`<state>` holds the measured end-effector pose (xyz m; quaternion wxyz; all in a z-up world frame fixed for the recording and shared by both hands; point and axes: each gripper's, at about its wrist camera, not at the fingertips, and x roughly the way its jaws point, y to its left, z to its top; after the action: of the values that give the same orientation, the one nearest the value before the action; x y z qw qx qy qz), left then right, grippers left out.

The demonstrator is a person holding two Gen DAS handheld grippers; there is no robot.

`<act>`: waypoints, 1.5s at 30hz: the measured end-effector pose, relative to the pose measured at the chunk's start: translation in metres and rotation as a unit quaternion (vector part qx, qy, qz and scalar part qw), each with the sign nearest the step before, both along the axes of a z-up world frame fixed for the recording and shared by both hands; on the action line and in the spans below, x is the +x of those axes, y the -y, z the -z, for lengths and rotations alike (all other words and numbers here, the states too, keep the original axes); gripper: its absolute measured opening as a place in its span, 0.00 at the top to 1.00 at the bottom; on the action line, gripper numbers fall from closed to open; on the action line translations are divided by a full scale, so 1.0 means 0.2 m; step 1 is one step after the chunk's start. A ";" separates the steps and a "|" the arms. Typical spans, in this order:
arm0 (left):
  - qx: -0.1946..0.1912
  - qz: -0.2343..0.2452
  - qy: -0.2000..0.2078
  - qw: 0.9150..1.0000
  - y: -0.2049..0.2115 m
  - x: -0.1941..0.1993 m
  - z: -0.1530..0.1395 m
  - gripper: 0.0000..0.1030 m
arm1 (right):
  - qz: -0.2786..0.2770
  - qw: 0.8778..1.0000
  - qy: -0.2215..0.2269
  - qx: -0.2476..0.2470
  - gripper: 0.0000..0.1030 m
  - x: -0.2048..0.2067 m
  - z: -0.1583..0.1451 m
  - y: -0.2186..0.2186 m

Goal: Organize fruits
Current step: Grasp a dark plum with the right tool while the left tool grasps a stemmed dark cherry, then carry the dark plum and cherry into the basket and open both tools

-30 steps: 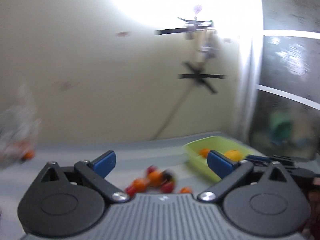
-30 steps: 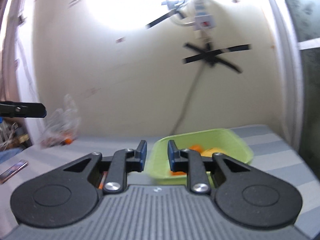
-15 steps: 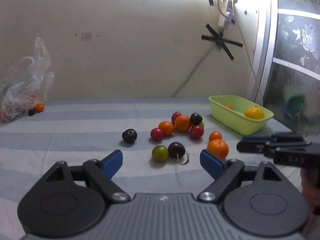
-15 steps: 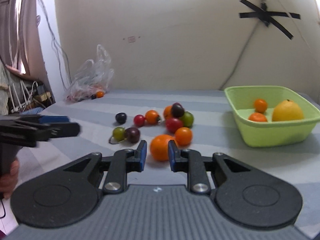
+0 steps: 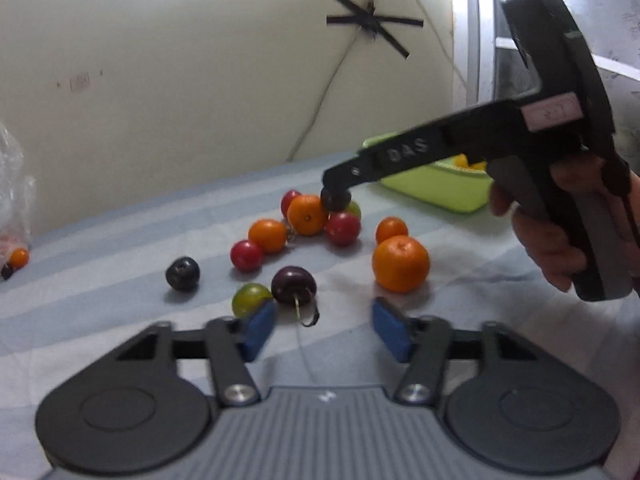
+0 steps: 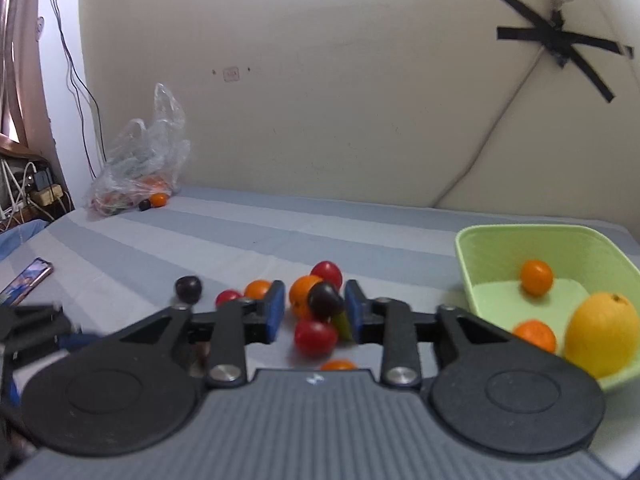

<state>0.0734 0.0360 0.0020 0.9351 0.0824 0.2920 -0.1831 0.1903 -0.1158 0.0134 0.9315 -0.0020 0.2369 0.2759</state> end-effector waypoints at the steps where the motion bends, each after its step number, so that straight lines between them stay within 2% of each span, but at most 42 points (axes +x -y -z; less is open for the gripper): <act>1: -0.003 -0.003 -0.006 1.000 -0.01 0.02 0.01 0.67 | 0.001 1.000 -0.005 -0.001 0.60 0.03 0.01 -0.01; 2: -0.010 -0.002 -0.011 1.000 -0.02 0.02 0.02 0.82 | 0.002 1.000 -0.010 -0.004 0.60 0.05 0.02 -0.03; 4: -0.028 0.002 -0.018 0.999 -0.04 0.02 0.02 0.92 | -0.003 1.000 -0.017 -0.017 0.61 0.09 0.05 -0.06; 5: -0.035 0.003 -0.015 0.999 -0.06 0.01 0.02 0.92 | -0.005 0.999 -0.021 -0.027 0.71 0.10 0.07 -0.08; 6: -0.039 0.003 -0.008 0.999 -0.07 -0.01 0.00 0.92 | -0.004 0.999 -0.020 -0.034 0.74 0.10 0.08 -0.09; 8: -0.046 0.002 0.000 0.999 -0.10 -0.05 -0.03 0.92 | -0.004 0.999 -0.006 -0.032 0.74 0.06 0.08 -0.08; 11: -0.074 0.005 -0.013 0.997 -0.18 -0.13 -0.06 0.92 | -0.004 1.000 0.013 -0.004 0.74 -0.04 0.03 -0.03; 16: -0.085 0.005 -0.034 0.996 -0.25 -0.28 -0.07 0.90 | -0.059 0.998 0.020 0.018 0.74 -0.31 0.01 0.06; 18: -0.070 0.005 -0.020 0.997 -0.24 -0.30 -0.07 0.85 | -0.080 0.997 0.012 0.008 0.74 -0.41 0.05 0.06; 19: -0.056 0.009 -0.011 0.998 -0.22 -0.29 -0.08 0.78 | -0.084 0.996 0.009 0.000 0.74 -0.44 0.07 0.06; 21: -0.022 0.025 0.014 0.999 -0.18 -0.24 -0.10 0.70 | -0.080 0.997 0.002 -0.010 0.74 -0.48 0.11 0.06; 23: -0.001 0.048 0.033 0.998 -0.15 -0.17 -0.12 0.55 | -0.069 0.997 -0.015 -0.011 0.74 -0.49 0.15 0.06; 24: 0.009 0.060 0.037 0.997 -0.14 -0.12 -0.12 0.54 | -0.063 0.998 -0.025 -0.007 0.74 -0.48 0.17 0.07; 27: 0.050 0.094 0.036 0.994 -0.08 0.01 -0.11 0.54 | -0.050 0.998 -0.045 0.004 0.74 -0.47 0.20 0.10; 31: 0.078 0.140 0.007 0.987 -0.05 0.15 -0.07 0.54 | -0.044 0.998 -0.045 0.017 0.71 -0.49 0.21 0.11; 40: 0.157 0.195 -0.014 0.968 -0.01 0.23 -0.05 0.51 | -0.035 0.997 -0.050 0.040 0.70 -0.47 0.23 0.14; 43: 0.172 0.204 -0.016 0.964 0.00 0.27 -0.05 0.53 | -0.031 0.998 -0.044 0.036 0.70 -0.48 0.22 0.13; 45: 0.168 0.213 -0.034 0.962 0.01 0.30 -0.06 0.61 | -0.033 0.998 -0.041 0.032 0.70 -0.49 0.22 0.12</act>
<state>0.1334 0.0334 0.0140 0.8367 0.2920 0.3262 -0.3291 0.0926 -0.1398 -0.0306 0.9112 0.0311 0.2657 0.3134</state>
